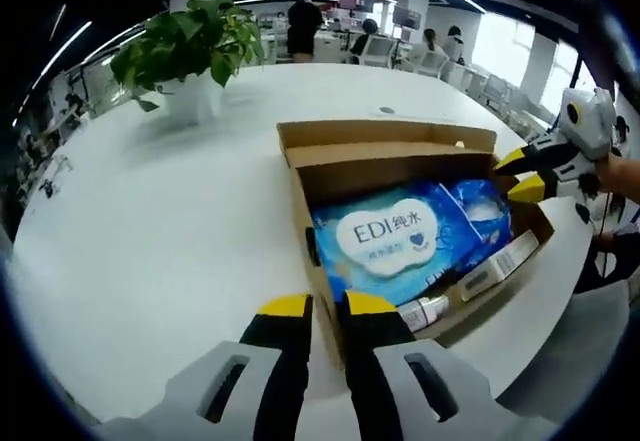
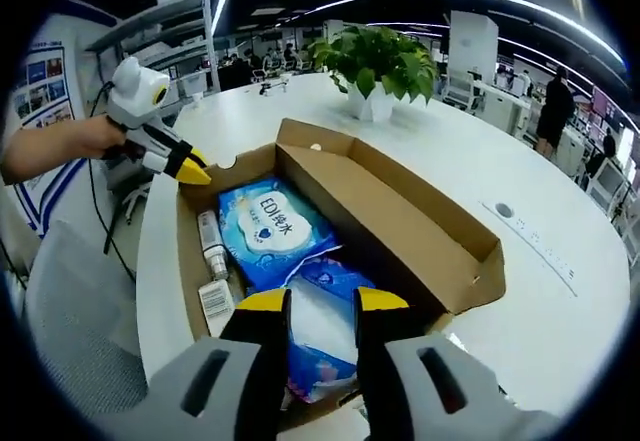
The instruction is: Operate the shoe box by opening the lid, removing the specified soft item, and placing it in the target area until the item is outside and the box remains undamaged.
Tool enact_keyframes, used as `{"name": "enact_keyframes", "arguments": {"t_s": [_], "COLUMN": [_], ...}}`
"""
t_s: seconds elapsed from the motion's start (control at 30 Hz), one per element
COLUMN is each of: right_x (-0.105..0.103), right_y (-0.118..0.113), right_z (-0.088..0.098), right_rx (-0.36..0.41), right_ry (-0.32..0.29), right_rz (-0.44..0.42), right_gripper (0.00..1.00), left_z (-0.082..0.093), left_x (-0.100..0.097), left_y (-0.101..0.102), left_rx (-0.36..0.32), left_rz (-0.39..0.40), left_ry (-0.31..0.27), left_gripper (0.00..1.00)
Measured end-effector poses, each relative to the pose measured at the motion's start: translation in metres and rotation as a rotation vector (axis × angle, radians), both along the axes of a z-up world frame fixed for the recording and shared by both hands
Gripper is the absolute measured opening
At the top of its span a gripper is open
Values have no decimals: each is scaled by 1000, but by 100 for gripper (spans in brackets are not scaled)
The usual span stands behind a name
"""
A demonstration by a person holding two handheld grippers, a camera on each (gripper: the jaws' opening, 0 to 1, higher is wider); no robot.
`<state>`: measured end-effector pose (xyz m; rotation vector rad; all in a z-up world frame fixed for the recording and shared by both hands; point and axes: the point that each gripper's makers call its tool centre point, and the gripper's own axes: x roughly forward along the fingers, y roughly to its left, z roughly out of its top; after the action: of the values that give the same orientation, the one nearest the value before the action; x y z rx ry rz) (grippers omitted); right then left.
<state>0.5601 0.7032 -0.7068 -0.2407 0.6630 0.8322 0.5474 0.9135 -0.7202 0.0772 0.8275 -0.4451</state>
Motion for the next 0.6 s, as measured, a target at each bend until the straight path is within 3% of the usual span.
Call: {"name": "enact_keyframes", "arguments": {"t_s": [0.6], "right_x": [12], "right_y": [42], "right_z": [-30], "right_rx": [13], "right_ry": [96], "right_rz": [36], "right_gripper": [21], "left_z": [-2], "left_x": [3], "left_y": [0], "left_rx": [-12], "left_rz": [22], "left_ry": [-11], "left_gripper": [6]}}
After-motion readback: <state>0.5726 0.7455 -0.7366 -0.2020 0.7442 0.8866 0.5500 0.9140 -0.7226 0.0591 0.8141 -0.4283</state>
